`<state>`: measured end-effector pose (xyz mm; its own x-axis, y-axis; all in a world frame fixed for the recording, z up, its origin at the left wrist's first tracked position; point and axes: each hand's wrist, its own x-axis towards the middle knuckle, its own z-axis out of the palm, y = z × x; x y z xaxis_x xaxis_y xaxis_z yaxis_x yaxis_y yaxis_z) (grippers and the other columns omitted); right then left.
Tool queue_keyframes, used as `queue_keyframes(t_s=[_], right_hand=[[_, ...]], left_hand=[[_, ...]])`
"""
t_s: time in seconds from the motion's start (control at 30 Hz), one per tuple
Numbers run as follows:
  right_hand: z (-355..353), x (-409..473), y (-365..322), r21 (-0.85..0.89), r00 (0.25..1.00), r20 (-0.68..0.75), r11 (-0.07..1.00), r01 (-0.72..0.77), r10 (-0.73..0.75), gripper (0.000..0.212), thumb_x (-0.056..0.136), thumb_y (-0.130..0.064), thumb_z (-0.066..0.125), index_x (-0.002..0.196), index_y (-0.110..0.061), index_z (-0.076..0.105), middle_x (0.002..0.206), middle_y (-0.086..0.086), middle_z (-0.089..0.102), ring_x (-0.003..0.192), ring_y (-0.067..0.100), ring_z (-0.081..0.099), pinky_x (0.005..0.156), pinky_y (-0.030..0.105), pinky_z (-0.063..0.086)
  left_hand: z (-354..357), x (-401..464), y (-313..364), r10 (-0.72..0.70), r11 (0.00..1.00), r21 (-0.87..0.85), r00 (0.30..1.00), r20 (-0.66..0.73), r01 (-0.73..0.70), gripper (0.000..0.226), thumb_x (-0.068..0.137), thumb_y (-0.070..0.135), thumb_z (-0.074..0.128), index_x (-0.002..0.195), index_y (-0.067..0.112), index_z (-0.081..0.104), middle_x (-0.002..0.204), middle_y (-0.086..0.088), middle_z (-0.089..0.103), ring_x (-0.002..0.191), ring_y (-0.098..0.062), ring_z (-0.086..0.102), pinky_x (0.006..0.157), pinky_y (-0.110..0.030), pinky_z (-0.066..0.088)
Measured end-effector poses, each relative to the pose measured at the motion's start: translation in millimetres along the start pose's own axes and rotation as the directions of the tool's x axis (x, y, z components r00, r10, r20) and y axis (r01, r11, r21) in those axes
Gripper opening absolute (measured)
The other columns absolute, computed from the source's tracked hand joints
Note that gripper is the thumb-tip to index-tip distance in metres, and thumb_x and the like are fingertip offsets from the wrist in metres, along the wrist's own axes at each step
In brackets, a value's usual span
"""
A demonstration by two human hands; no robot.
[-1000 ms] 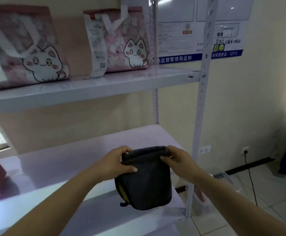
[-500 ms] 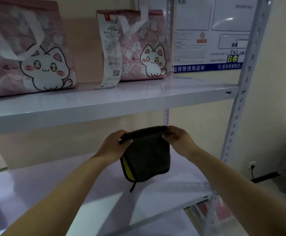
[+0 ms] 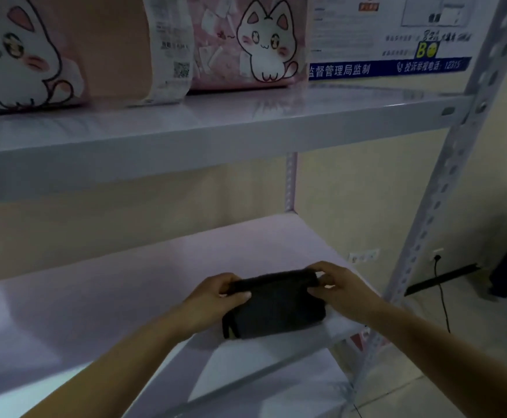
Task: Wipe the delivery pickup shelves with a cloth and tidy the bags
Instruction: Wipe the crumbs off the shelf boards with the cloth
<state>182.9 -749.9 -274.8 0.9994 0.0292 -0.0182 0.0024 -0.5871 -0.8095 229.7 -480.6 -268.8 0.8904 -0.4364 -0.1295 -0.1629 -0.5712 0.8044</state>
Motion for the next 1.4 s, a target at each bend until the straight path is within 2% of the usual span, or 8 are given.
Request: queue_keyframes(t_s=[0.1, 0.2, 0.4, 0.63, 0.87, 0.97, 1.1, 1.4], right_hand=[[4.6, 18.2, 5.8, -0.114, 0.996, -0.082, 0.993, -0.043, 0.034, 0.041, 0.089, -0.019, 0.064, 0.125, -0.033, 0.05, 0.102, -0.009, 0.064, 0.088, 0.011, 0.06, 0.07, 0.013, 0.043], [11.3, 28.6, 6.3, -0.359, 0.987, -0.11, 0.931, 0.071, -0.117, 0.044, 0.092, -0.03, 0.059, 0.134, -0.034, 0.046, 0.131, -0.007, 0.053, 0.102, 0.013, 0.056, 0.092, 0.022, 0.042], [28.8, 21.9, 23.9, -0.568, 0.878, 0.355, 0.672, 0.475, -0.321, 0.072, 0.091, -0.069, 0.013, 0.14, -0.027, 0.047, 0.147, -0.002, 0.045, 0.134, 0.024, 0.04, 0.111, 0.04, 0.029], [18.1, 10.4, 44.2, -0.675, 0.911, 0.196, 0.624, 0.394, -0.363, 0.042, 0.092, -0.04, 0.034, 0.119, -0.029, 0.064, 0.122, -0.002, 0.066, 0.113, 0.022, 0.063, 0.095, 0.052, 0.046], [-21.3, -2.1, 44.5, -0.704, 0.967, 0.239, 0.67, 0.238, -0.092, 0.098, 0.06, -0.051, -0.012, 0.149, -0.032, 0.023, 0.156, -0.007, 0.027, 0.145, 0.016, 0.02, 0.118, 0.046, 0.002], [-28.1, -9.5, 51.9, -0.752, 0.963, 0.237, 0.603, 0.266, -0.129, 0.091, 0.069, -0.049, -0.006, 0.147, -0.025, 0.034, 0.151, 0.002, 0.038, 0.14, 0.024, 0.033, 0.116, 0.05, 0.013], [-25.0, -11.4, 61.4, -0.823, 0.965, 0.204, 0.506, 0.259, -0.161, 0.053, 0.079, -0.038, 0.033, 0.108, -0.017, 0.073, 0.104, 0.007, 0.073, 0.092, 0.029, 0.07, 0.087, 0.052, 0.05], [-33.5, -8.9, 60.1, -0.742, 0.926, 0.313, 0.555, 0.376, -0.21, 0.07, 0.082, -0.042, 0.015, 0.134, -0.018, 0.054, 0.135, 0.011, 0.057, 0.122, 0.036, 0.054, 0.107, 0.053, 0.032]], left_hand=[[10.4, 20.4, 0.9, -0.011, 0.993, 0.115, 0.993, -0.118, 0.025, 0.026, 0.091, 0.038, 0.059, 0.114, 0.028, 0.057, 0.103, 0.007, 0.061, 0.097, -0.011, 0.059, 0.087, -0.028, 0.049], [21.4, 32.7, -6.9, 0.079, 0.925, 0.379, 0.968, -0.236, 0.017, 0.04, 0.095, 0.036, 0.052, 0.134, 0.03, 0.045, 0.121, 0.002, 0.053, 0.108, -0.015, 0.051, 0.093, -0.027, 0.041], [56.8, 31.6, -34.2, 0.17, 0.873, 0.458, 0.985, 0.036, -0.168, 0.104, 0.069, 0.087, -0.006, 0.147, 0.029, 0.031, 0.156, 0.003, 0.025, 0.143, -0.013, 0.021, 0.115, -0.022, 0.011], [86.2, 37.8, -20.7, 0.183, 0.868, 0.473, 0.983, -0.025, -0.149, 0.097, 0.076, 0.08, -0.004, 0.146, 0.025, 0.035, 0.15, 0.005, 0.038, 0.137, -0.009, 0.032, 0.115, -0.027, 0.021], [134.4, 49.3, 18.3, 0.252, 0.813, 0.549, 0.967, -0.027, -0.196, 0.057, 0.096, 0.049, 0.019, 0.144, 0.025, 0.037, 0.143, 0.007, 0.046, 0.128, -0.011, 0.041, 0.111, -0.032, 0.024], [149.9, 51.6, 31.2, 0.276, 0.795, 0.574, 0.959, -0.056, -0.196, 0.05, 0.096, 0.044, 0.023, 0.14, 0.028, 0.04, 0.139, 0.009, 0.049, 0.124, -0.012, 0.044, 0.109, -0.036, 0.026], [158.8, 51.3, 35.3, 0.255, 0.765, 0.63, 0.961, -0.103, -0.135, 0.059, 0.09, 0.049, 0.017, 0.14, 0.027, 0.041, 0.139, 0.008, 0.05, 0.123, -0.014, 0.045, 0.108, -0.035, 0.028], [145.9, 37.3, 44.7, 0.142, 0.714, 0.699, 0.987, -0.08, -0.046, 0.064, 0.092, 0.055, 0.017, 0.147, 0.024, 0.032, 0.144, 0.003, 0.046, 0.128, -0.016, 0.041, 0.115, -0.04, 0.019]])
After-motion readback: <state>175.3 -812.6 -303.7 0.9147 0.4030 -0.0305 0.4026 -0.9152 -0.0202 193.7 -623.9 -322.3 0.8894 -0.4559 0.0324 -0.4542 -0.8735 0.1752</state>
